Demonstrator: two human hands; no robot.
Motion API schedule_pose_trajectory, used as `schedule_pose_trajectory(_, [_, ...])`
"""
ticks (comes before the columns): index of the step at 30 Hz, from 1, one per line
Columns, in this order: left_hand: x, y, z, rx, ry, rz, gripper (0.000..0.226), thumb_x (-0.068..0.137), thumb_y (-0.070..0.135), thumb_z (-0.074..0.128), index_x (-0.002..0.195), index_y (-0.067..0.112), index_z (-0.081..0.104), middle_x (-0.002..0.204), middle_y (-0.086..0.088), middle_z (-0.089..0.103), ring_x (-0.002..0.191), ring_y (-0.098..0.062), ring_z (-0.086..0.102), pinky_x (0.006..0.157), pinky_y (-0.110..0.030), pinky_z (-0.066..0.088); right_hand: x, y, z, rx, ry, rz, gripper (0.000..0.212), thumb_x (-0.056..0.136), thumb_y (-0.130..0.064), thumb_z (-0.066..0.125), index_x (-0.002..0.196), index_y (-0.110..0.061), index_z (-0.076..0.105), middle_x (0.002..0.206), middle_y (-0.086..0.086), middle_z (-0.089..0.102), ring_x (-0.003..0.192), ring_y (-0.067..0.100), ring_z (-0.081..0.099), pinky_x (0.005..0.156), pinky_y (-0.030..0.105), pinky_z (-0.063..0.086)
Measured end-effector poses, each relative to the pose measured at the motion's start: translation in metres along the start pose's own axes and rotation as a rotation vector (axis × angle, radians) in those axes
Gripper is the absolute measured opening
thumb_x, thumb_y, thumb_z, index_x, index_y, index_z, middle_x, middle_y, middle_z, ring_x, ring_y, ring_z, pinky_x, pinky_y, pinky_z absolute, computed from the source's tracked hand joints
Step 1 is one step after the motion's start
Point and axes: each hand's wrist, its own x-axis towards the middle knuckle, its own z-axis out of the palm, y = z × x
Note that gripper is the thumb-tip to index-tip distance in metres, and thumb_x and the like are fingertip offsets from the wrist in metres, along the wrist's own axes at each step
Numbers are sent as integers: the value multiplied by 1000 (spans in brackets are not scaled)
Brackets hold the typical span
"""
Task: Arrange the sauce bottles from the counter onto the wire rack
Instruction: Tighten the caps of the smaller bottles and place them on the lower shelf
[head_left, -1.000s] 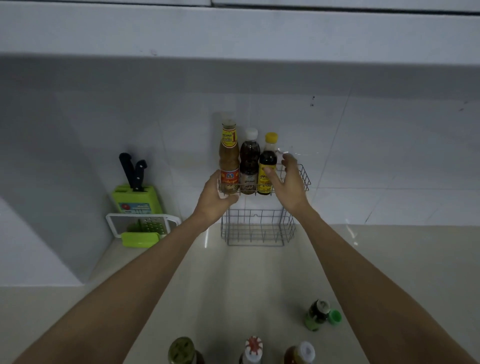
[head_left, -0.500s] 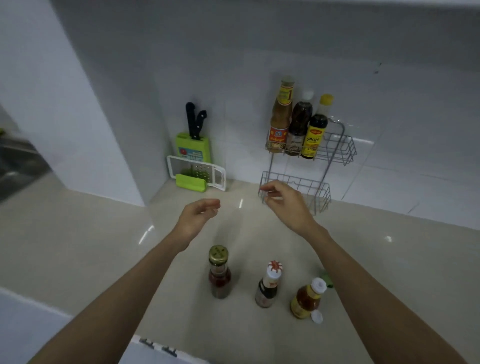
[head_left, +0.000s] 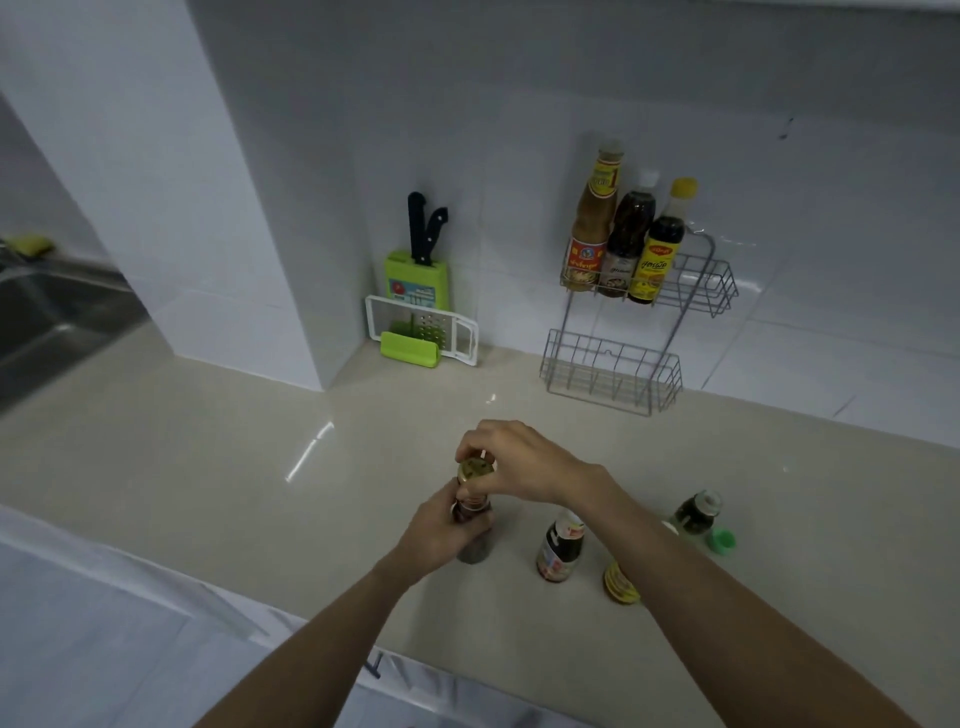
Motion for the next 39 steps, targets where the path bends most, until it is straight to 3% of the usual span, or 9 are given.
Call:
schedule_pose_trajectory(3, [3, -3, 7, -42, 27, 20, 30, 85, 25, 70, 112, 23, 59, 95, 8, 68, 84, -3, 64, 71, -10, 50, -1, -3, -1, 27, -35, 9, 39, 79, -30, 75, 114, -17, 63, 111, 2, 58, 103, 17, 52, 84, 26, 42])
schedule_pose_trajectory(5, [3, -6, 6, -75, 8, 18, 21, 81, 19, 72, 100, 18, 62, 94, -4, 71, 87, -23, 67, 84, -31, 56, -3, -5, -2, 21, -65, 1, 39, 80, -24, 74, 116, -17, 64, 114, 1, 59, 107, 17, 51, 90, 29, 42])
schedule_pose_trajectory(7, [4, -7, 3, -70, -12, 31, 17, 80, 16, 71, 88, 25, 59, 85, 0, 67, 80, -22, 63, 84, -41, 53, -5, -4, -6, 36, -73, 16, 38, 82, -21, 72, 119, -17, 64, 117, 1, 59, 110, 16, 52, 93, 28, 42])
schedule_pose_trajectory(12, [9, 22, -13, -140, -205, 59, 11, 80, 13, 65, 86, 14, 56, 76, -3, 61, 70, -15, 58, 68, -28, 48, -17, -4, -45, 162, -12, -1, 37, 83, -13, 71, 119, -21, 65, 120, -5, 63, 113, 9, 54, 96, 23, 43])
schedule_pose_trajectory(19, [15, 78, -35, -368, -494, 134, 6, 60, 3, 55, 64, 1, 51, 58, -13, 53, 61, -29, 51, 69, -37, 43, -15, -10, -103, 458, -110, -39, 35, 86, 3, 64, 120, -7, 63, 120, 4, 65, 116, 12, 58, 96, 22, 48])
schedule_pose_trajectory(26, [20, 83, -37, -305, -431, 162, 2, 54, 7, 57, 55, 7, 54, 54, -10, 55, 57, -25, 59, 77, -44, 47, -11, -15, -106, 262, -24, 36, 28, 83, -32, 73, 109, -24, 69, 108, -9, 70, 94, 5, 68, 89, 32, 55])
schedule_pose_trajectory(30, [18, 91, -41, -288, -515, 181, 11, 54, 1, 52, 63, -4, 52, 54, -14, 52, 53, -27, 54, 64, -34, 46, -13, -29, -103, -132, 99, -43, 52, 87, -70, 34, 101, -25, 56, 86, -6, 65, 75, 8, 59, 66, 33, 50])
schedule_pose_trajectory(35, [9, 108, -45, -422, -711, 134, 12, 52, 0, 49, 65, 1, 48, 49, -11, 48, 48, -25, 48, 56, -29, 42, -19, -28, -93, -571, 258, -339, 28, 97, -45, 21, 86, -22, 33, 56, -7, 40, 43, 19, 39, 46, 28, 29])
schedule_pose_trajectory(39, [11, 110, -32, -286, -294, 173, 5, 58, 4, 56, 54, 1, 55, 51, -14, 58, 52, -27, 55, 59, -33, 46, -9, -27, -82, -511, 380, -78, 13, 92, -34, 25, 84, -25, 29, 51, 1, 43, 43, 24, 36, 48, 32, 30])
